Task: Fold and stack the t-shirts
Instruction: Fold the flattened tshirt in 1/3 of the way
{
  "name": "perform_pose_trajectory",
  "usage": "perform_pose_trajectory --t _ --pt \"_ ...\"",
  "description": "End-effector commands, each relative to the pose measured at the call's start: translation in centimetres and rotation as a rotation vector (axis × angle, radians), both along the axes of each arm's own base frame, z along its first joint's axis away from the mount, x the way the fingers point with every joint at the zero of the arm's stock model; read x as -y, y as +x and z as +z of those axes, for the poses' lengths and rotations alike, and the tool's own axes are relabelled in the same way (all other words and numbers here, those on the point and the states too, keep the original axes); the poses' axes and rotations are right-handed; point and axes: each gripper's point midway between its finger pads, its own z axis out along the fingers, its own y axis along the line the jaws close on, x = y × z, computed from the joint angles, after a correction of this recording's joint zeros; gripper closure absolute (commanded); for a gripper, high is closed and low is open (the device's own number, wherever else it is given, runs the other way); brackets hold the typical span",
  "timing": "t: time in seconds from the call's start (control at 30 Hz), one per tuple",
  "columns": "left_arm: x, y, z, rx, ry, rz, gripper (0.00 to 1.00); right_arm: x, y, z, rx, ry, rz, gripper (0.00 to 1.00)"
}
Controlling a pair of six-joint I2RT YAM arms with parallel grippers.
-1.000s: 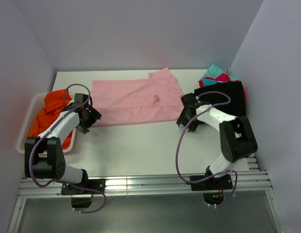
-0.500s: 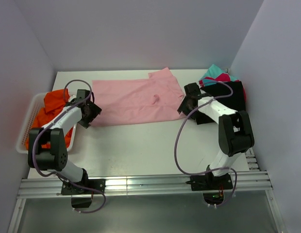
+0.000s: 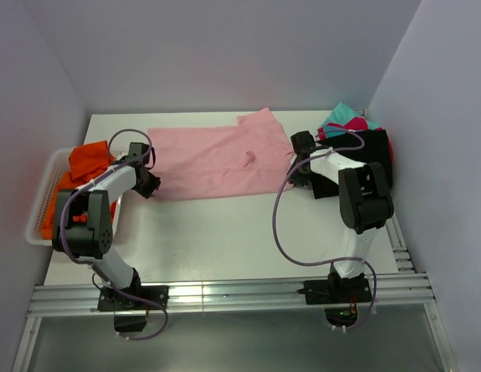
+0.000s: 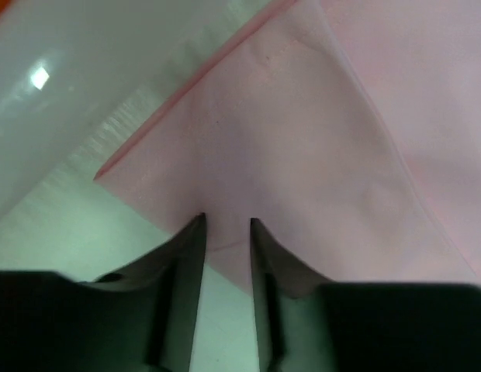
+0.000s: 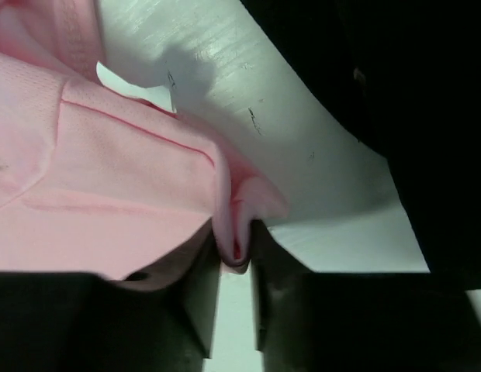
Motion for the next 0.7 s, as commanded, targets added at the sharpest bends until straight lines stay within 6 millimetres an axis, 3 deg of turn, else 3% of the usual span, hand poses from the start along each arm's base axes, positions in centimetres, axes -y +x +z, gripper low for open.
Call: perform_pose_trajectory --t 0.0,0.03,0.07,0.13,0.43,0.6,0.67 --pt "-1.4 -2.7 -3.4 -0.134 0.007 0.045 0.74 0.8 0.4 -0.3 -0.020 -0.036 -0.020 0.78" --pt "-1.4 -2.7 -3.6 -0.140 0.006 0.043 0.80 1.0 0.4 -0.3 -0.024 -0.042 -0.022 0.84" --pt "-1.4 -2.8 -4.0 -0.150 0.006 0.040 0.91 1.2 0.2 -0.2 -0.029 -0.046 -0.024 0.97" --pt "-1.4 -3.0 -4.3 -0.159 0.006 0.039 1.00 1.3 0.0 0.0 -0.032 -0.050 -0.024 1.00" --pt "-1.3 -3.8 -3.4 -0.150 0.003 0.026 1.00 3.1 -3.1 2.3 -0.059 -0.103 -0.053 1.00" --pt "-0.6 -6.1 -2.9 -0.157 -0.007 0.027 1.00 3.8 -6.4 3.5 -0.082 -0.105 -0.073 1.00" --pt "-0.1 -7.4 -2.3 -0.156 -0.008 0.019 1.00 4.0 -8.1 3.1 -0.117 -0.103 -0.073 1.00"
